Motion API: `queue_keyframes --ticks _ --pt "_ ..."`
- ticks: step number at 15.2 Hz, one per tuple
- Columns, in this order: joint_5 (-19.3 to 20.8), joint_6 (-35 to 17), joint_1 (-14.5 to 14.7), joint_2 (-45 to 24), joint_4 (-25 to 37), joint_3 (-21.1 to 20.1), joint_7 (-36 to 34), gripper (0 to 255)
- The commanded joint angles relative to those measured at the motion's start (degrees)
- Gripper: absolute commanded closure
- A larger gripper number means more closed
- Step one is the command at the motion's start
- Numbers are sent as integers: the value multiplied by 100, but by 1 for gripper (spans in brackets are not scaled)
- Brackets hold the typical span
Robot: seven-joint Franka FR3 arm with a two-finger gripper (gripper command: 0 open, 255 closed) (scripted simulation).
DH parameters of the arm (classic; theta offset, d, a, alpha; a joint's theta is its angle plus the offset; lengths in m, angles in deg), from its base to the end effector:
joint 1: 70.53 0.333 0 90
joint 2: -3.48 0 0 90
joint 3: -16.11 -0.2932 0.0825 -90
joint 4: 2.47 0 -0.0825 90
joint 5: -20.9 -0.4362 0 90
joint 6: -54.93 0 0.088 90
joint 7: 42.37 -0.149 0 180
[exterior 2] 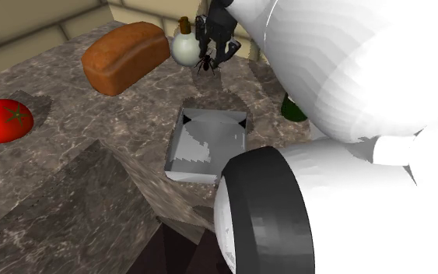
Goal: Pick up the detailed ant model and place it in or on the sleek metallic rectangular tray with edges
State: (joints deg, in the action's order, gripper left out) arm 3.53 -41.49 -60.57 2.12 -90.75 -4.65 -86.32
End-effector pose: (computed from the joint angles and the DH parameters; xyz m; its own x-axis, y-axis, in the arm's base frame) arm 0.5213 0.3553 0.5794 0.9660 -0.2233 -0.1305 -0.2531 -0.9198 -0.3000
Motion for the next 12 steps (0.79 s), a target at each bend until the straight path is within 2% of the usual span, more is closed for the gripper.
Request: queue_keyframes --ticks 1,6,12 --pt "-90 65 -36 240 -179 29 46 255" --pt "-516 132 -108 1493 -1395 210 337 255" --pt "-831 455 -42 2883 -2525 496 556 255"
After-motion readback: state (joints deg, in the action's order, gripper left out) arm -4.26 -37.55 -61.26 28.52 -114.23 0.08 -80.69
